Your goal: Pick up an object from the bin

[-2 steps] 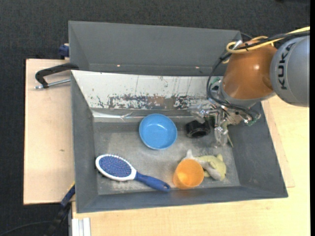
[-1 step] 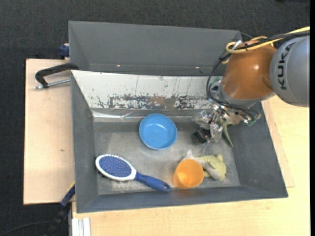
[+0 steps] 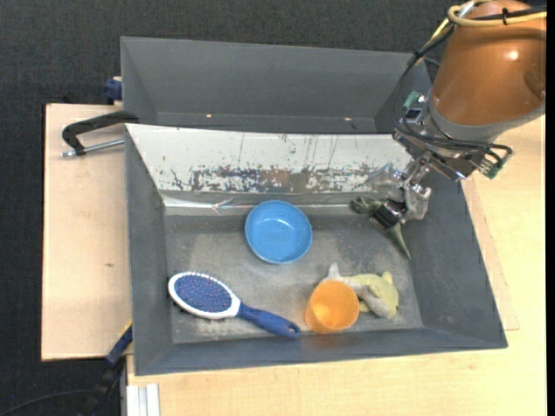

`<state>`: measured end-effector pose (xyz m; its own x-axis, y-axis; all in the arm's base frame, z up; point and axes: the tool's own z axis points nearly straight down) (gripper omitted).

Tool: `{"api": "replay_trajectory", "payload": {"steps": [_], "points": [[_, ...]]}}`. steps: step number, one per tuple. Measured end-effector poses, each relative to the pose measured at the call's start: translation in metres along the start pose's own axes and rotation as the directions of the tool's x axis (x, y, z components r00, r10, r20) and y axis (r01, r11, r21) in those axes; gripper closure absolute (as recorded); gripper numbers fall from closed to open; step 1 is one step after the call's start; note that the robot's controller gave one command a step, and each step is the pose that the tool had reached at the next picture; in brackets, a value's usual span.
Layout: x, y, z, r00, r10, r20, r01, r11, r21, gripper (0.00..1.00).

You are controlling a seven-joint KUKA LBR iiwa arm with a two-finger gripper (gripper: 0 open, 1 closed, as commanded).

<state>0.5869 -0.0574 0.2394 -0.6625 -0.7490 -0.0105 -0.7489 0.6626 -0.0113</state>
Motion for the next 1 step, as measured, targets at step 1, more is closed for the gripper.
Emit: {"api": "replay_trajectory", "payload": {"steps": [1], "points": [[0.0009, 0.0008, 0.0046, 1.000, 0.002, -0.004, -0.002, 1.000, -0.007, 0.00]]}}
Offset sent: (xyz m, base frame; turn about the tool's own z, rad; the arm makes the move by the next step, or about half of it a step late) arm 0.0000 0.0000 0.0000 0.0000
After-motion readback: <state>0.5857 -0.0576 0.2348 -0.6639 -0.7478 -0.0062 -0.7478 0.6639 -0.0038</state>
